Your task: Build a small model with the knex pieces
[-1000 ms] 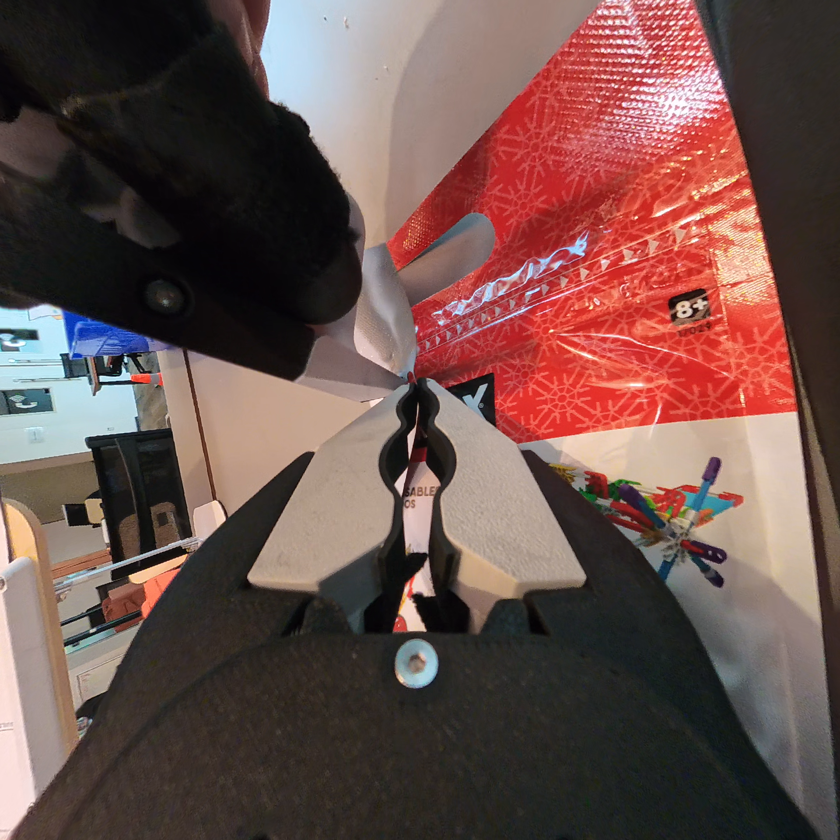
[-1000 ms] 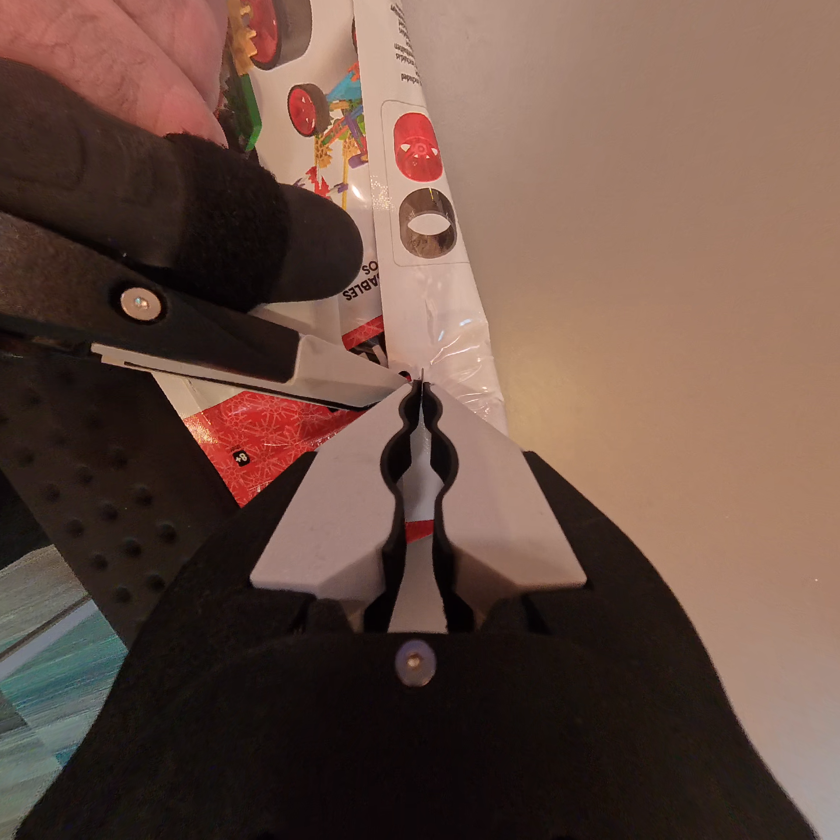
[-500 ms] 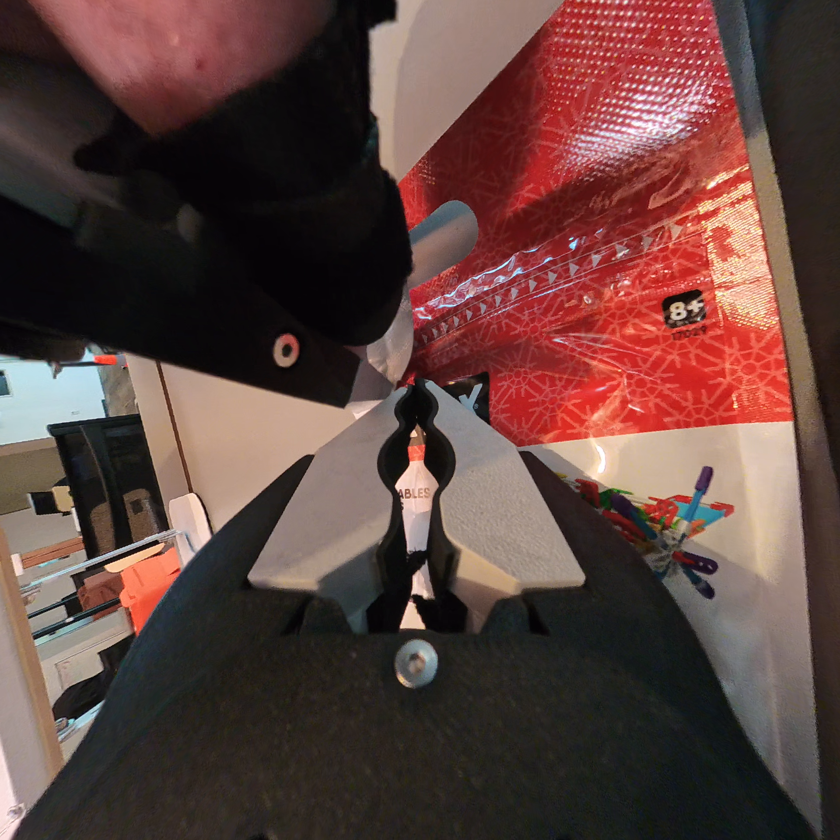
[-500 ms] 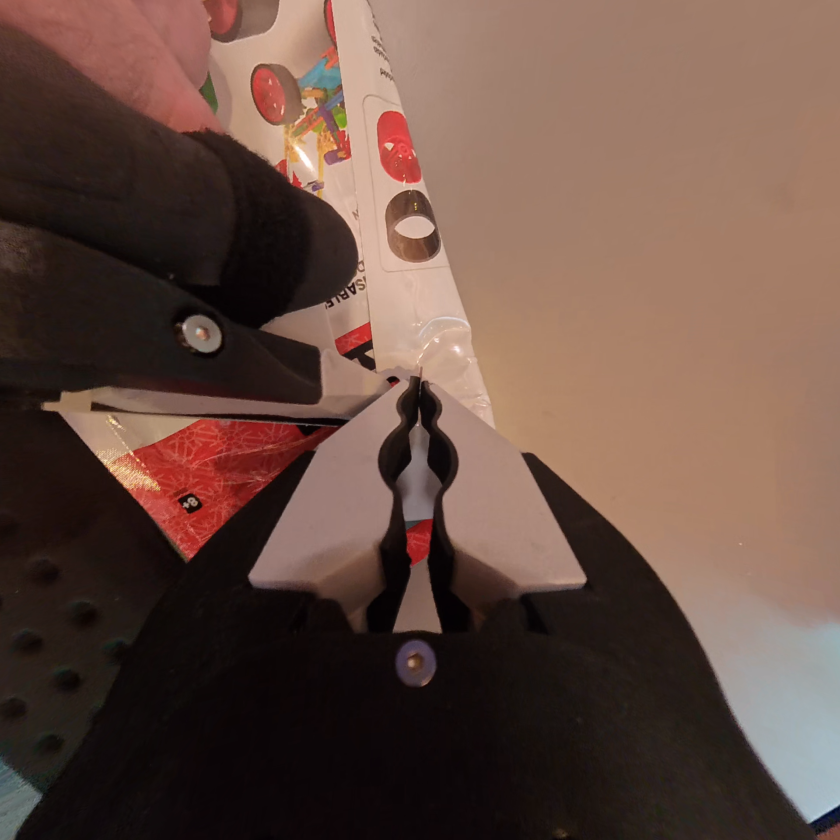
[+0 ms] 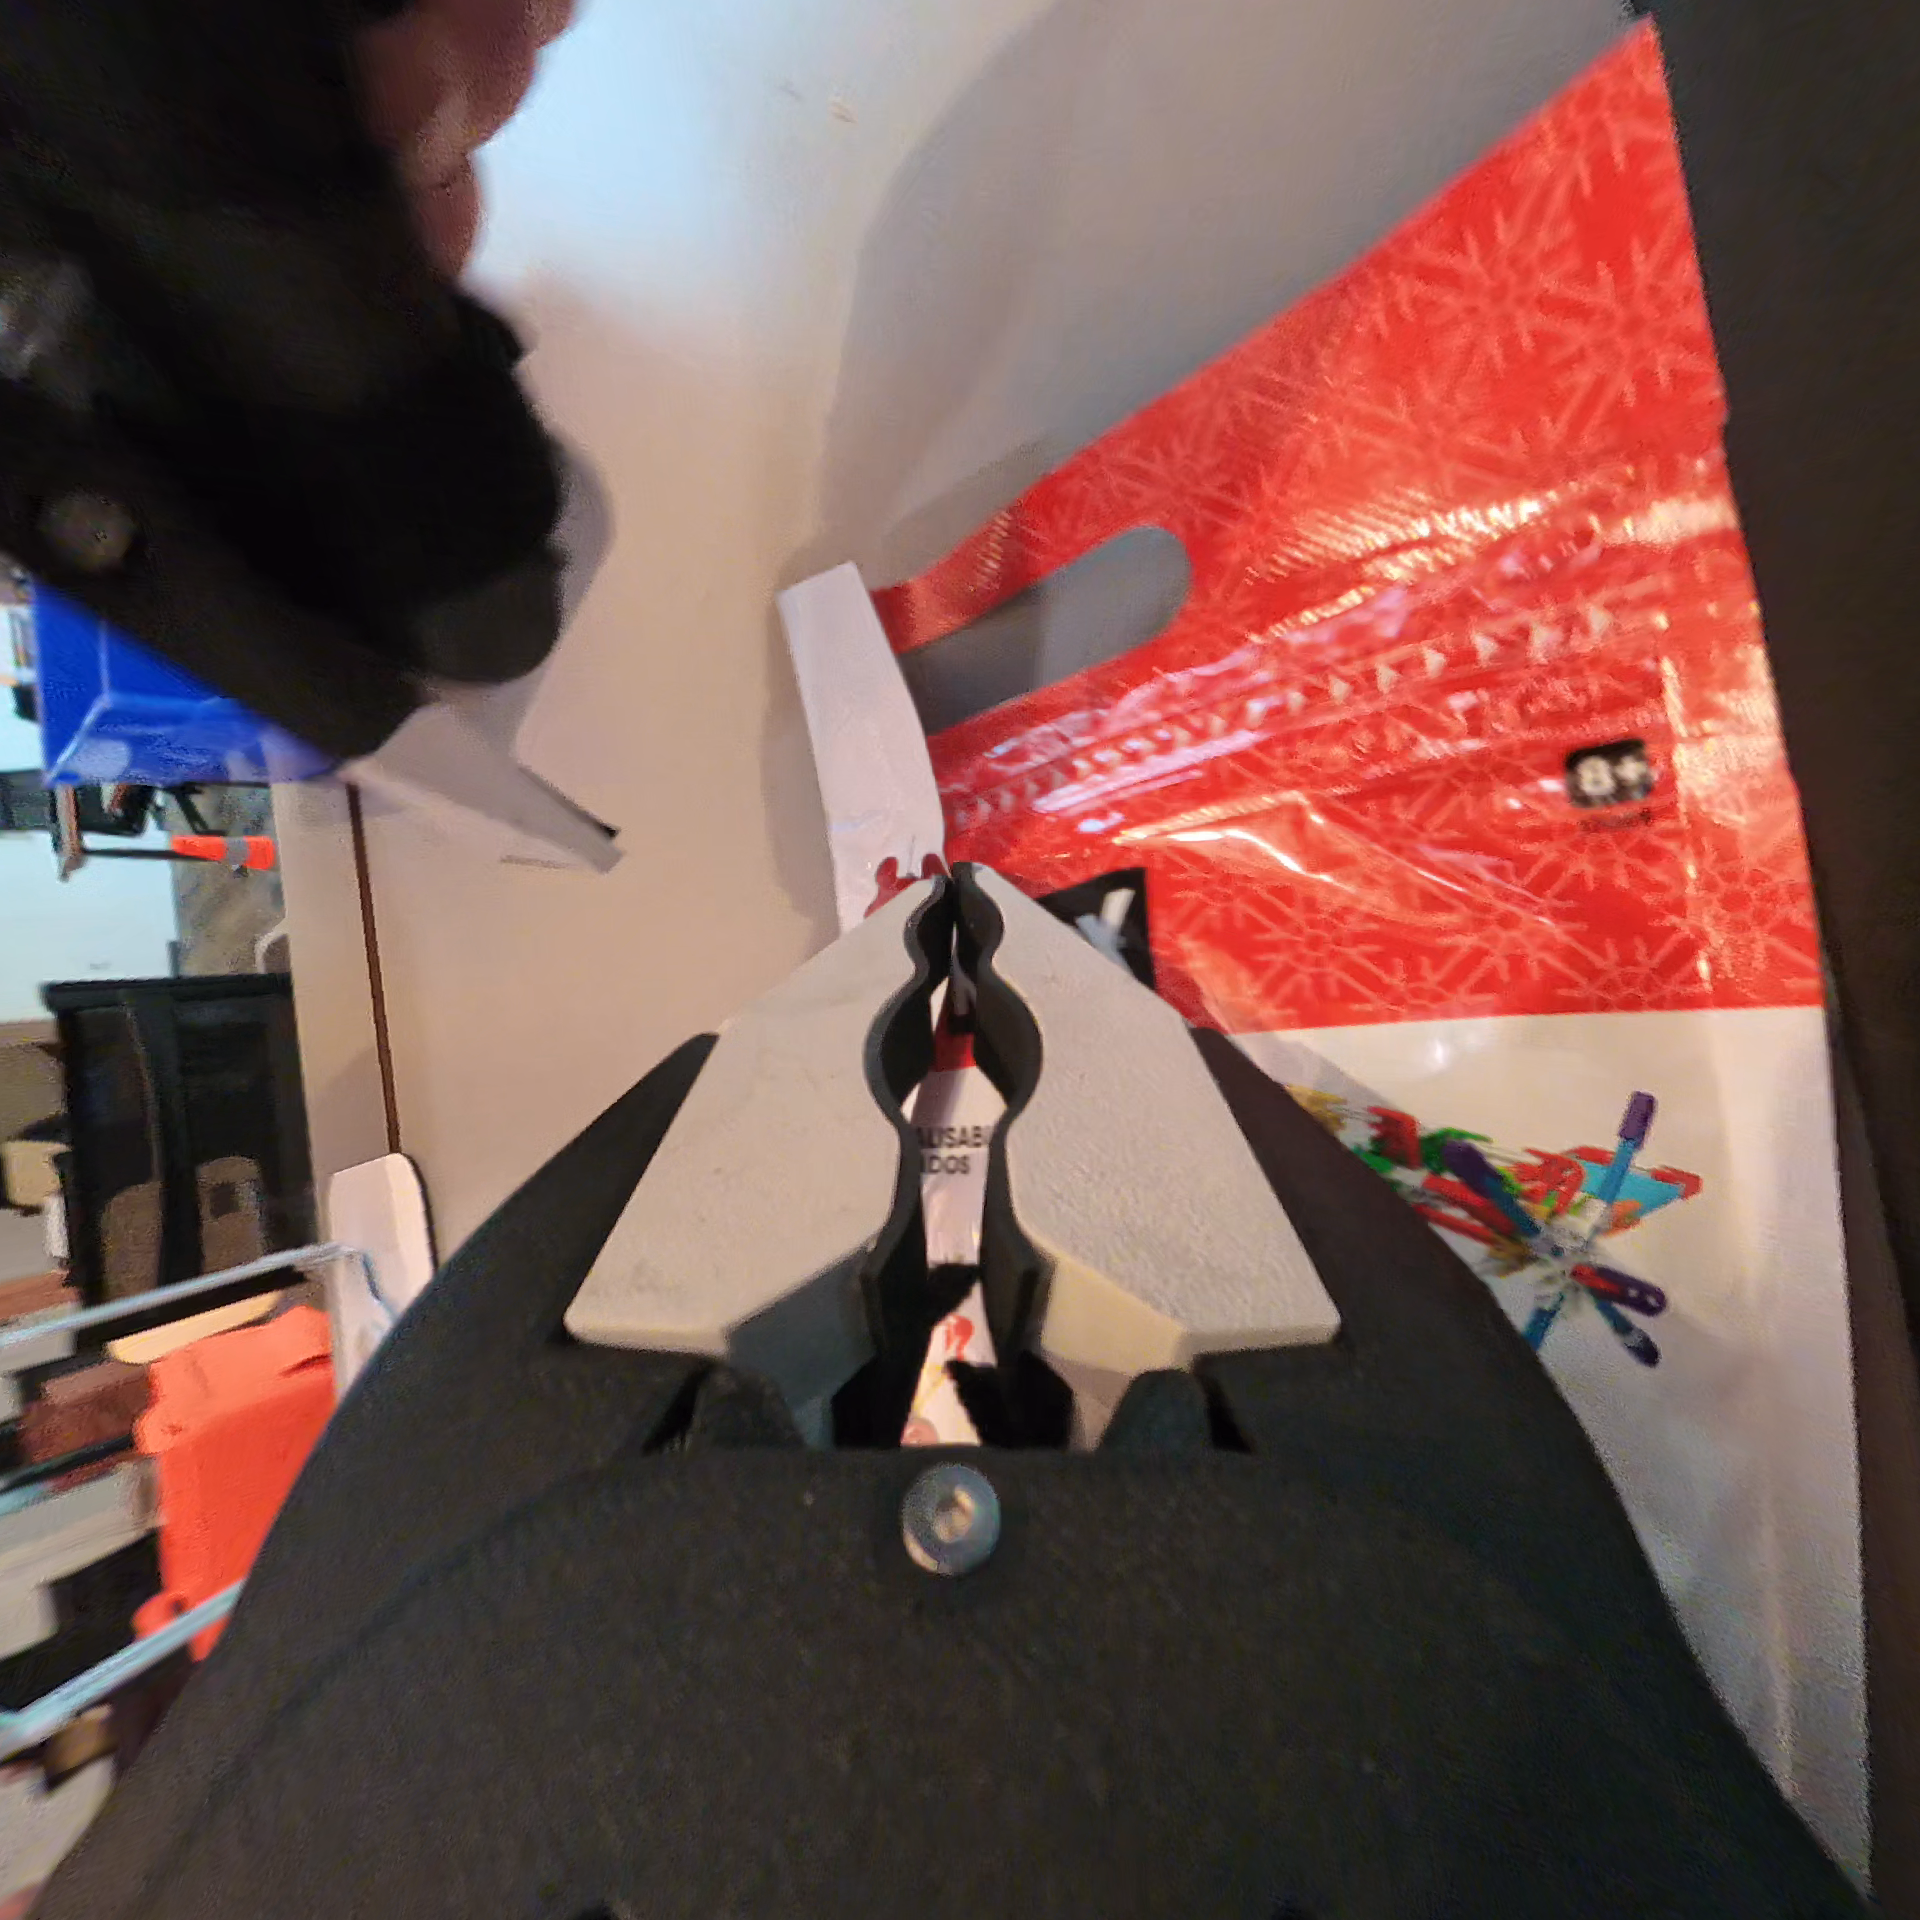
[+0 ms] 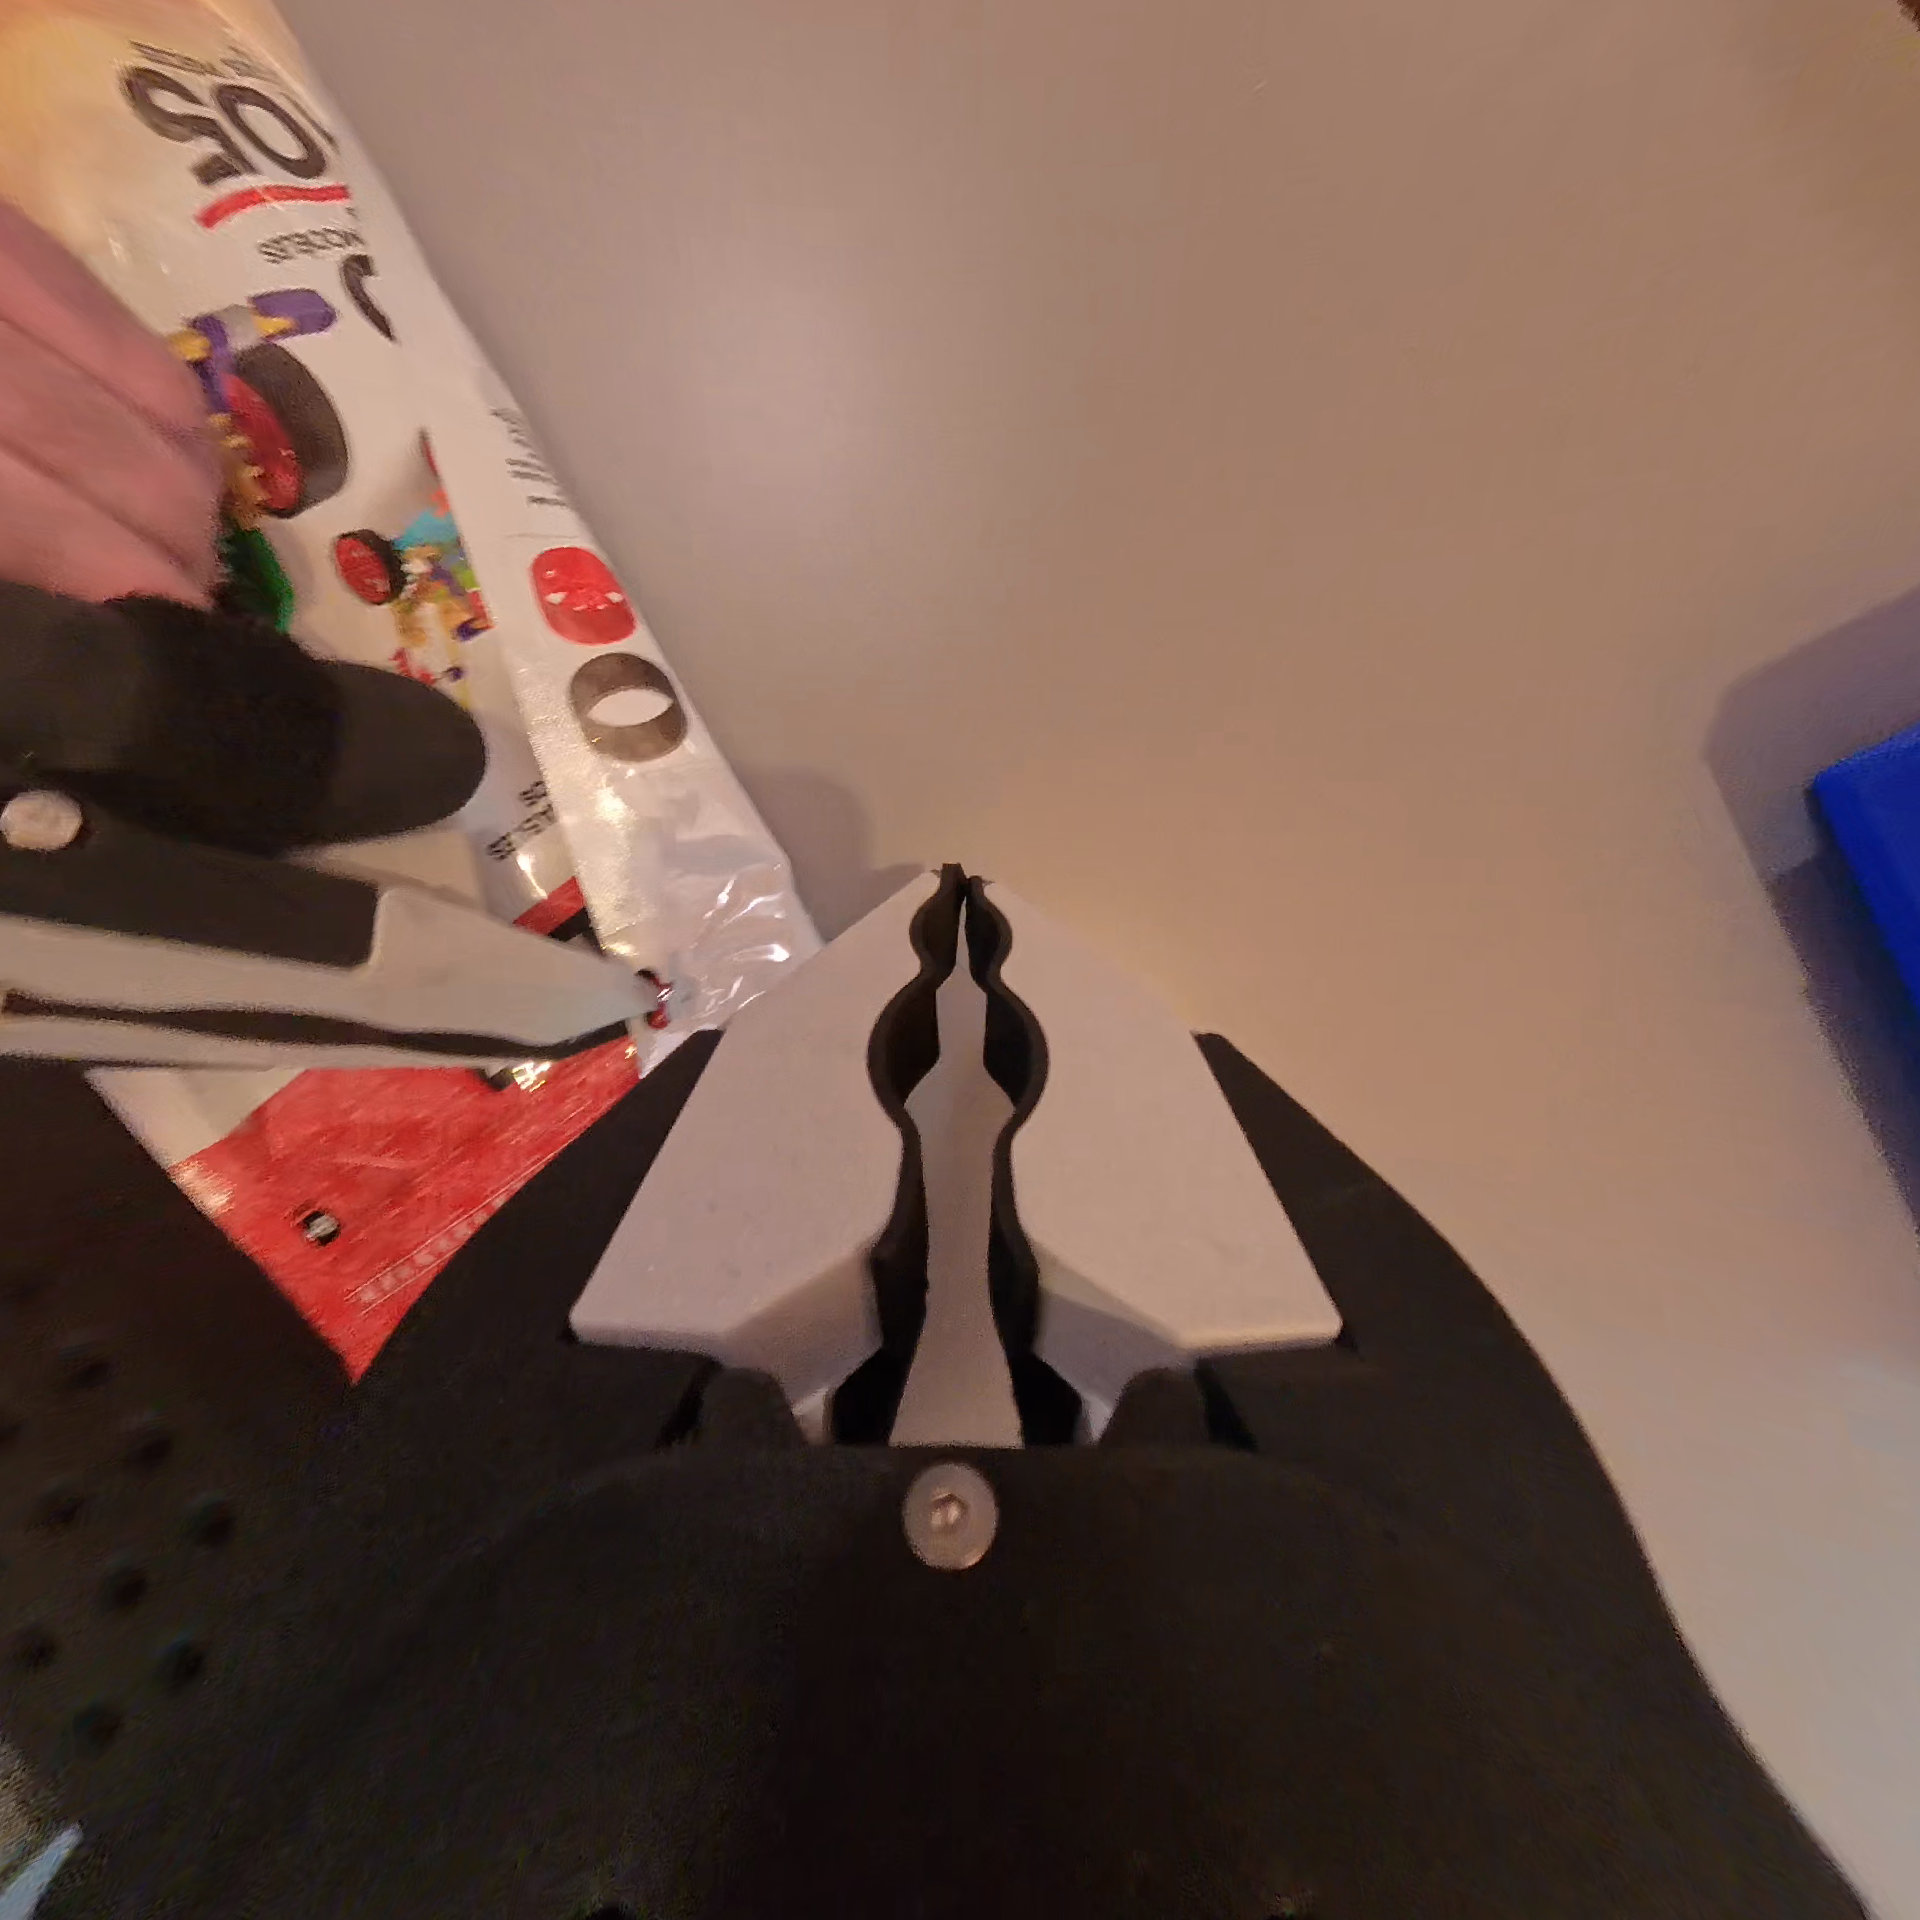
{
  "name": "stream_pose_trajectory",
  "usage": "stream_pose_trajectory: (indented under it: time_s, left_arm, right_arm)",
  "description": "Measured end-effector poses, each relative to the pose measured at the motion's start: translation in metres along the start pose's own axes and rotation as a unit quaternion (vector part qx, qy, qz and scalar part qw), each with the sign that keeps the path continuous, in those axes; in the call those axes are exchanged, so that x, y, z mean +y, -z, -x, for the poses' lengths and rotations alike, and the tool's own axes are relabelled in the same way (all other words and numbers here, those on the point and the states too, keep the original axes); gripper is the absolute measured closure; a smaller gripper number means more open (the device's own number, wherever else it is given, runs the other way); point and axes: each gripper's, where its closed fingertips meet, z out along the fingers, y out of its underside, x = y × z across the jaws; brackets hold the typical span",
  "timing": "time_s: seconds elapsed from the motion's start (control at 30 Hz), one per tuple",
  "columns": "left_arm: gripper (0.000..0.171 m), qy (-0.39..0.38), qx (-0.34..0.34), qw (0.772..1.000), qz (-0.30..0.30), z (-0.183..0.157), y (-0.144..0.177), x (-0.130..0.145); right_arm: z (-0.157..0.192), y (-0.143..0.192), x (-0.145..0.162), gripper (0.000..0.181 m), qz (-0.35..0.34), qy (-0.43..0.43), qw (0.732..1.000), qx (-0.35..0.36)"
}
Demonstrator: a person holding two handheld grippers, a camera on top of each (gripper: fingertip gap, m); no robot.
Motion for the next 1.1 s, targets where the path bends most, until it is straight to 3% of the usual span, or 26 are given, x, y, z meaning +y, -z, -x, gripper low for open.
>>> stream_pose_trajectory:
  time_s: [0.13, 0.3, 0.37, 0.43, 0.5, 0.53, 0.6, 0.63, 0.77, 0.9, 1.1]
  left_arm:
    - [0.171, 0.097, -0.001, 0.993, -0.061, 0.032, 0.02, -0.003]
    - [0.171, 0.167, 0.026, 0.972, -0.163, 0.081, 0.069, -0.006]
    - [0.171, 0.195, 0.033, 0.96, -0.197, 0.101, 0.09, -0.005]
    - [0.171, 0.211, 0.039, 0.949, -0.232, 0.118, 0.111, -0.005]
    - [0.171, 0.226, 0.061, 0.936, -0.262, 0.127, 0.13, -0.006]
    - [0.171, 0.228, 0.061, 0.935, -0.264, 0.132, 0.136, -0.004]
    - [0.171, 0.238, 0.049, 0.931, -0.274, 0.145, 0.148, 0.001]
    - [0.171, 0.245, 0.047, 0.929, -0.275, 0.151, 0.152, 0.005]
    - [0.171, 0.275, 0.033, 0.915, -0.292, 0.176, 0.175, 0.018]
    - [0.171, 0.274, -0.006, 0.917, -0.288, 0.198, 0.192, 0.028]
    - [0.171, 0.288, -0.047, 0.899, -0.327, 0.214, 0.217, 0.033]
  right_arm:
    - [0.001, 0.04, -0.011, 0.158, -0.071, -0.044, 0.996, -0.037]
    - [-0.006, 0.092, -0.029, 0.155, -0.191, -0.104, 0.971, -0.102]
    - [0.007, 0.099, -0.033, 0.157, -0.217, -0.101, 0.956, -0.168]
    - [0.035, 0.104, -0.039, 0.145, -0.237, -0.086, 0.93, -0.267]
    - [0.051, 0.101, -0.048, 0.145, -0.248, -0.085, 0.915, -0.308]
    - [0.058, 0.096, -0.052, 0.148, -0.243, -0.077, 0.914, -0.315]
    - [0.068, 0.091, -0.063, 0.179, -0.249, -0.055, 0.916, -0.309]
    - [0.073, 0.091, -0.071, 0.181, -0.256, -0.048, 0.916, -0.306]
    - [0.08, 0.108, -0.103, 0.181, -0.271, -0.035, 0.917, -0.289]
    - [0.084, 0.133, -0.135, 0.181, -0.275, -0.021, 0.926, -0.258]
    - [0.137, 0.152, -0.187, 0.181, -0.28, 0.006, 0.927, -0.251]
